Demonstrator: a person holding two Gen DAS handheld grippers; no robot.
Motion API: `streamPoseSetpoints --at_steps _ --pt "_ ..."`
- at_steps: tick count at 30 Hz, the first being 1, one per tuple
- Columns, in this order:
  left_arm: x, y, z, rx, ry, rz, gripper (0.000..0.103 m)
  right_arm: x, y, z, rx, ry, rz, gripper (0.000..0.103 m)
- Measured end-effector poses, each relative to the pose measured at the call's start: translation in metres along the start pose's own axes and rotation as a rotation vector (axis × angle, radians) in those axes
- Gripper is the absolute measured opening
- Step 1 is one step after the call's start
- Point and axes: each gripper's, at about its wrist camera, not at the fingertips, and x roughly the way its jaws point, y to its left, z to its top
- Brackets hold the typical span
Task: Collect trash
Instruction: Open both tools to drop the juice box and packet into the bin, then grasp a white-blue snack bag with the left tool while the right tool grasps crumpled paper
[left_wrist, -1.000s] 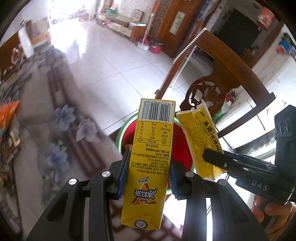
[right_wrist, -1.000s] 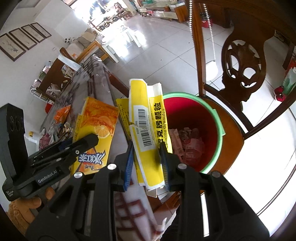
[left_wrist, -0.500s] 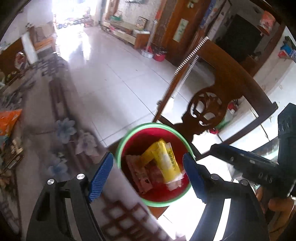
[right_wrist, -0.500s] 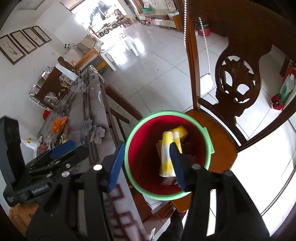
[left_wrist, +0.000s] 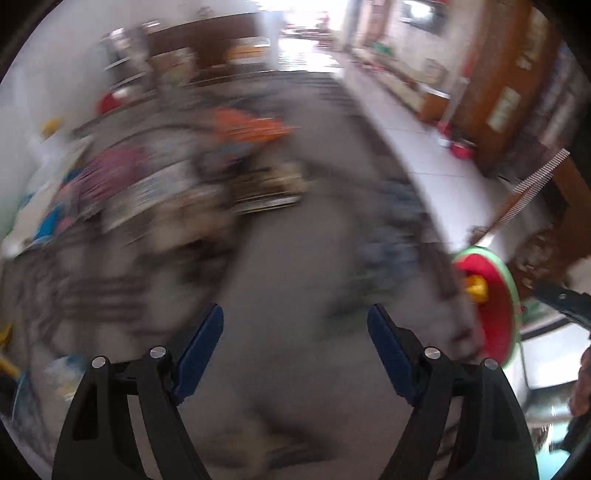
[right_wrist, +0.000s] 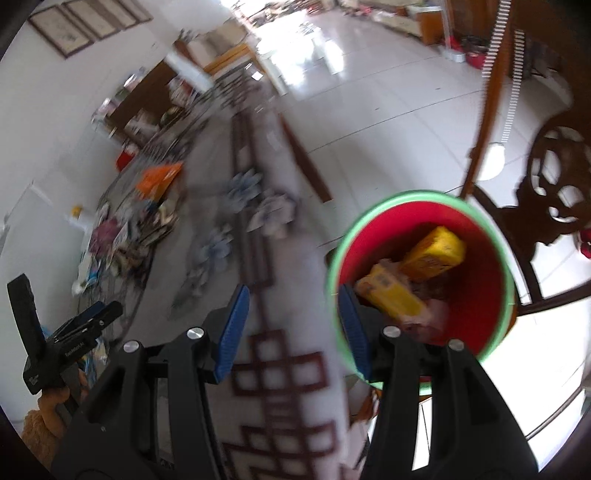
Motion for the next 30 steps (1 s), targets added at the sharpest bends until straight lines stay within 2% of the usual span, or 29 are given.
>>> streamPoseSetpoints --at_steps 2,5,10,12,17,21,22,25,27,29,30 --pt "-0.004 0.034 -0.006 -0.004 0.001 0.037 0.077 0.011 0.018 -0.003 -0.029 0.026 0.014 0.049" --pt "-0.013 0.079 -0.019 0.064 0.006 0.081 0.077 0.023 0.050 -0.008 -0.071 0.045 0.026 0.049" --pt "-0.022 0.143 -0.034 0.304 0.052 0.086 0.077 0.042 0.096 -0.023 -0.082 0.061 0.018 0.049" --pt "-0.021 0.160 -0.037 0.379 0.090 0.067 0.077 0.051 0.115 -0.030 -0.065 0.078 0.024 0.049" --pt "0.001 0.188 -0.048 0.493 0.193 -0.022 0.078 0.066 0.159 -0.047 -0.065 0.085 0.021 0.049" --pt "0.016 0.198 -0.051 0.519 0.214 -0.086 0.076 0.072 0.189 -0.059 -0.062 0.077 0.008 0.049" --pt "0.018 0.199 -0.050 0.518 0.216 -0.108 0.074 0.074 0.194 -0.061 -0.061 0.079 0.005 0.049" --pt "0.027 0.202 -0.052 0.518 0.239 -0.155 0.061 0.079 0.211 -0.067 -0.063 0.077 -0.008 0.049" --pt "0.033 0.203 -0.056 0.514 0.261 -0.184 0.044 0.082 0.222 -0.067 -0.066 0.079 -0.011 0.049" --pt "0.033 0.204 -0.059 0.495 0.249 -0.218 0.037 0.084 0.230 -0.066 -0.072 0.081 -0.013 0.049" --pt "0.032 0.204 -0.060 0.484 0.244 -0.233 0.036 0.087 0.236 -0.065 -0.075 0.085 -0.012 0.049"
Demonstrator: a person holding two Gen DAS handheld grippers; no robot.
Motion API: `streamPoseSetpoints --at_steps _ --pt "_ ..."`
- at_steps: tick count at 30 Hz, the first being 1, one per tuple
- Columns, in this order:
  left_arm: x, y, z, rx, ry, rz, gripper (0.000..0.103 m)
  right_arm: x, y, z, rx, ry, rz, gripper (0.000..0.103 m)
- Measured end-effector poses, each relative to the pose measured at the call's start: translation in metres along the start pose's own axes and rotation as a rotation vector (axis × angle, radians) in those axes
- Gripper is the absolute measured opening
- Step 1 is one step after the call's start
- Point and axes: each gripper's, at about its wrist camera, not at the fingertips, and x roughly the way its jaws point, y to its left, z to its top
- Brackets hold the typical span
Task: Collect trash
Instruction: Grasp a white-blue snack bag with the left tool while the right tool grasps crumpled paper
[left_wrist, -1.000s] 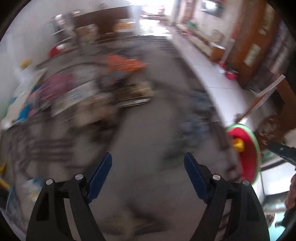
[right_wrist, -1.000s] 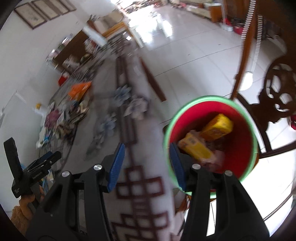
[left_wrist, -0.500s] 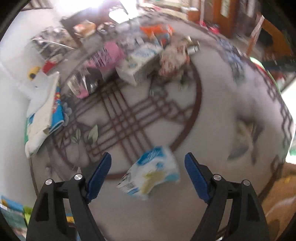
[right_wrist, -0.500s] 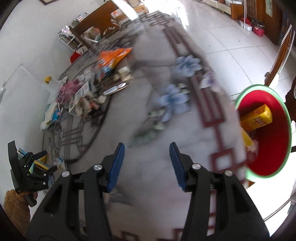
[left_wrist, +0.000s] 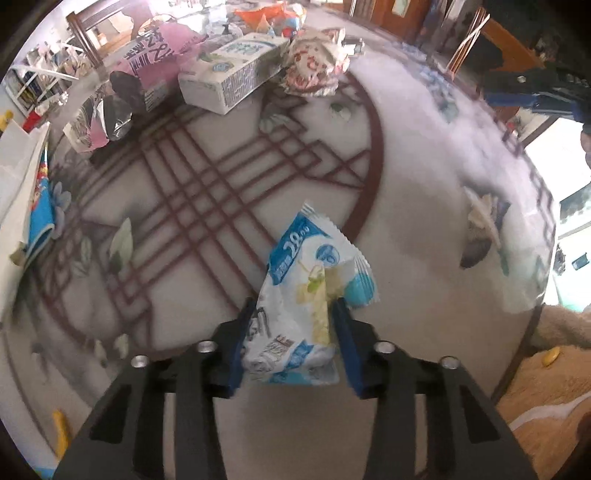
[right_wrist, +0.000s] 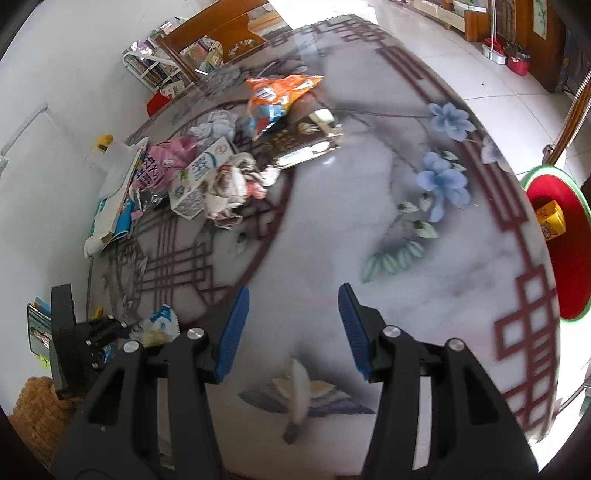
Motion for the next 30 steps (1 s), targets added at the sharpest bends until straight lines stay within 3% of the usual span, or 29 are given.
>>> streamPoseSetpoints --at_steps 5,7,15,20,23,27,30 --pt "-0.015 0.005 0.004 -0.098 -0.108 -0.044 0.030 0.014 0.024 0.020 -0.011 0.018 0.022 0.049" --pt "-0.021 0.013 0.009 -0.172 -0.144 -0.039 0.030 0.024 0.034 0.033 -0.003 0.030 0.035 0.056" --pt "-0.014 0.041 0.018 -0.387 -0.147 0.007 0.034 0.064 0.063 0.077 -0.018 0.082 0.002 0.059" --pt "-0.014 0.045 0.022 -0.390 -0.156 0.000 0.039 0.089 0.068 0.090 0.018 0.121 0.002 0.060" --pt "-0.011 0.047 0.023 -0.385 -0.151 0.002 0.051 0.103 0.071 0.093 0.009 0.149 -0.017 0.060" --pt "-0.009 0.049 0.025 -0.390 -0.150 -0.012 0.053 0.114 0.074 0.096 -0.017 0.145 -0.039 0.060" --pt "-0.006 0.046 0.027 -0.366 -0.142 -0.006 0.053 0.116 0.075 0.099 -0.063 0.133 -0.063 0.037"
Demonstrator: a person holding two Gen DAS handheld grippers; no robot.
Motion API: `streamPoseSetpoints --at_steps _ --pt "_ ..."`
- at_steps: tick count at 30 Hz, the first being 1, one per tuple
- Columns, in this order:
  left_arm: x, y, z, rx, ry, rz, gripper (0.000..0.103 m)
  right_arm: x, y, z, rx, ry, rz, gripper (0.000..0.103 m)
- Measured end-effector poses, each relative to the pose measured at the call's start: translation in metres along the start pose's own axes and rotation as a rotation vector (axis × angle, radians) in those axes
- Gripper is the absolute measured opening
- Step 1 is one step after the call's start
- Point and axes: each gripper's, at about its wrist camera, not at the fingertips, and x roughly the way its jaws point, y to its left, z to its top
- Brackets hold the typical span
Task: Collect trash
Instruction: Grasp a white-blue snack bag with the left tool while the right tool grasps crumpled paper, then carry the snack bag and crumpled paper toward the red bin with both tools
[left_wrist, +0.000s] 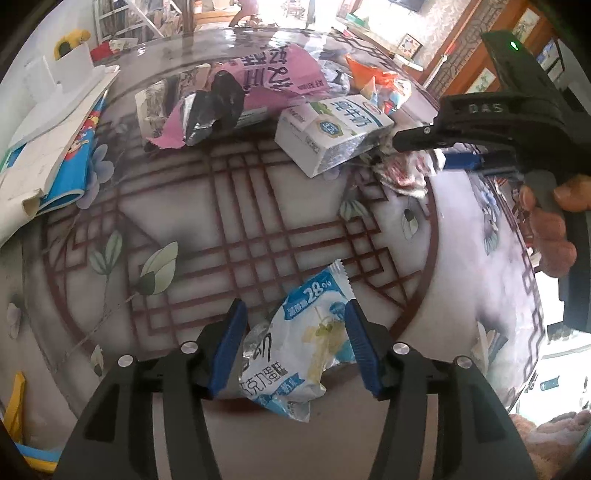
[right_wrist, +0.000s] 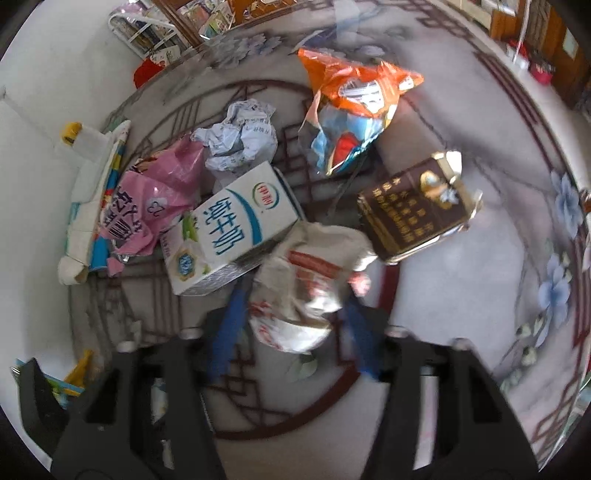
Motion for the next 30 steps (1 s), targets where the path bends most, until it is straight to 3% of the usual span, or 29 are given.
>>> streamPoseSetpoints --at_steps 4,9,18,24,25,27,30 --pt "0.003 -0.004 -0.001 0.013 0.016 -0.005 0.055 -0.012 -0.001 -0.003 -0.028 -0.027 0.033 0.030" --pt "-0.003 -0.012 -0.007 0.070 0.026 -0.007 0.064 -0.033 0.002 -0.012 -0.077 -0.051 0.055 0.030" --pt "-0.006 -0.018 -0.018 0.171 0.054 0.011 0.065 -0.060 -0.006 -0.042 -0.058 -0.066 0.095 0.030" --pt "-0.007 -0.016 -0.026 0.175 0.059 0.016 0.065 -0.073 -0.010 -0.067 -0.053 -0.082 0.094 0.030" --pt "-0.004 -0.015 -0.028 0.168 0.068 0.020 0.063 -0.075 -0.012 -0.071 -0.048 -0.084 0.097 0.030" --pt "-0.001 -0.011 -0.030 0.143 0.086 0.013 0.039 -0.080 -0.014 -0.079 -0.032 -0.094 0.108 0.030" --pt "-0.001 -0.009 -0.032 0.097 0.079 -0.013 0.030 -0.091 -0.018 -0.092 -0.009 -0.128 0.118 0.030"
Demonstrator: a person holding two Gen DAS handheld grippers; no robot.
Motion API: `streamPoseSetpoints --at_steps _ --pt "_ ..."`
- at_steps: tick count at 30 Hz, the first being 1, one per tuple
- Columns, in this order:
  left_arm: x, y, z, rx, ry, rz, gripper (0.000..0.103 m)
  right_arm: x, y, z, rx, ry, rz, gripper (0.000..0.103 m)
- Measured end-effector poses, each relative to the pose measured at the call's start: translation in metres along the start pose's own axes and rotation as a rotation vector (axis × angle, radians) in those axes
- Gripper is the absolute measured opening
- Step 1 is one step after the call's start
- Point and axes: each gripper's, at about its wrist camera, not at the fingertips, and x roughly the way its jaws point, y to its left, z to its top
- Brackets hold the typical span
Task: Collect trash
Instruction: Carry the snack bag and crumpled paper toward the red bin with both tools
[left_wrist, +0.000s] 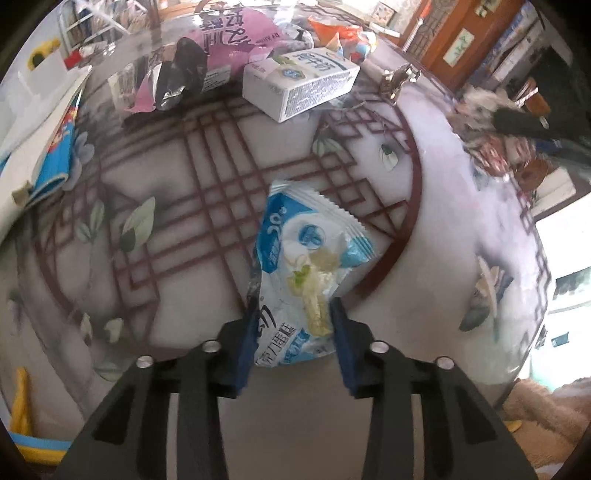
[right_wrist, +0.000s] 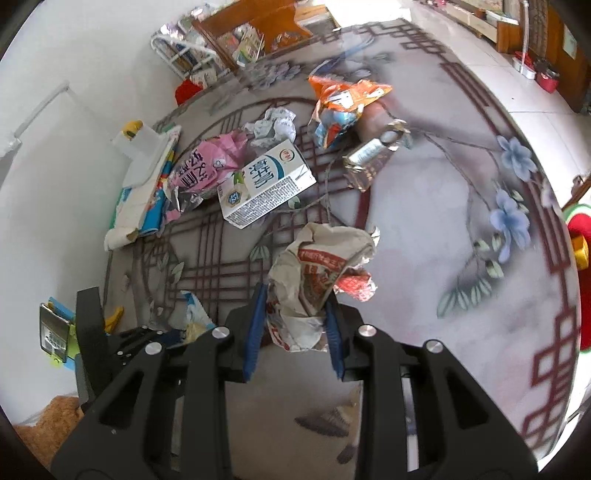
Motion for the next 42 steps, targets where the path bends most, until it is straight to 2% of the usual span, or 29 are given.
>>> streamPoseSetpoints --at_steps 5,10,17,21,31,42 --pt "-0.018 -0.008 0.005 -0.057 -0.096 -0.010 0.029 -0.018 -0.006 -0.020 0.025 -0.056 -0.021 0.030" --pt "-0.041 -0.021 0.027 -0.115 -0.205 -0.045 0.029 -0.033 -0.017 -0.029 0.041 -0.106 -0.048 0.030" --pt "-0.061 -0.055 0.050 -0.101 -0.279 -0.090 0.029 -0.056 -0.039 -0.030 0.066 -0.175 -0.080 0.030" --pt "-0.064 -0.075 0.054 -0.067 -0.283 -0.095 0.030 -0.063 -0.057 -0.033 0.103 -0.191 -0.088 0.030" --pt "-0.052 -0.100 0.058 -0.045 -0.230 -0.090 0.030 -0.074 -0.092 -0.037 0.152 -0.203 -0.088 0.030" --pt "-0.046 -0.147 0.075 -0.004 -0.236 -0.097 0.030 -0.095 -0.129 -0.035 0.156 -0.216 -0.100 0.030"
